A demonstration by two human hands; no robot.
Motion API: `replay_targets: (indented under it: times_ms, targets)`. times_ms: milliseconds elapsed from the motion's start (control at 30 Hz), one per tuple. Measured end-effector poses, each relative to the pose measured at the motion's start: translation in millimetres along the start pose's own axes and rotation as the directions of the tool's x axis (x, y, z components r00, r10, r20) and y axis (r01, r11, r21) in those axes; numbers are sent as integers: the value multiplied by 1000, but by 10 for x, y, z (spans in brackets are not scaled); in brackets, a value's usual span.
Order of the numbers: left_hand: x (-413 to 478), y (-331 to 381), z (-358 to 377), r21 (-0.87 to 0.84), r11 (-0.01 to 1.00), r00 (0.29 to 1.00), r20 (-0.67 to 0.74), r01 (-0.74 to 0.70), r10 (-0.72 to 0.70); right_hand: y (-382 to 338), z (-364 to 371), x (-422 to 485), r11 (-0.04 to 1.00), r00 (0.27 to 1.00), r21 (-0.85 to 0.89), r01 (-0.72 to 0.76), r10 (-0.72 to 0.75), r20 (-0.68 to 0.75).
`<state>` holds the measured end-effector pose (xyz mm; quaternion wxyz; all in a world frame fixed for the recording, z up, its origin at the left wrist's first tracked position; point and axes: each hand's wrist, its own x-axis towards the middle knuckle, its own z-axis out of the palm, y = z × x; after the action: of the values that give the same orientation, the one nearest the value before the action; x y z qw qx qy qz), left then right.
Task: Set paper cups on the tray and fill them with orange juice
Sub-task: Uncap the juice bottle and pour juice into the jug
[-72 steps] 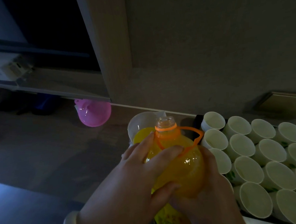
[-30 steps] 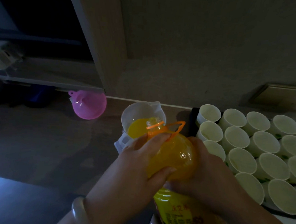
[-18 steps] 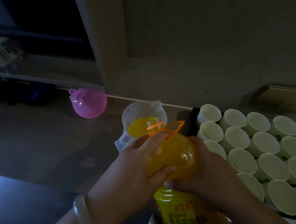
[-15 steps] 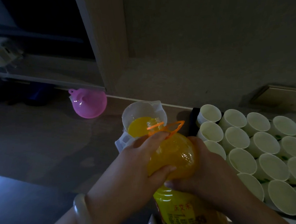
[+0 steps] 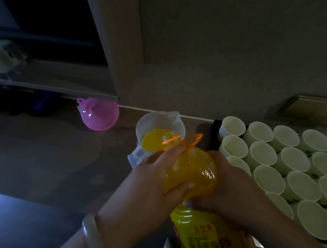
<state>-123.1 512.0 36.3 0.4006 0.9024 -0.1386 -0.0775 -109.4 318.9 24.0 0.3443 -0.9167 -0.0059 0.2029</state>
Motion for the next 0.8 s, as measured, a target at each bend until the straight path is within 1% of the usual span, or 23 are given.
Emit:
replay_targets:
  times_ms: [333,800]
  targets:
    - [-6,-14,5,12,1000,1000,-11,14,-14,-14,-16,22,1000,999,-4,-10,10,34]
    - [3,0,-5,30,999,999,-2,37,-37,-29,-44,37,1000,999,-8,18,-18,27]
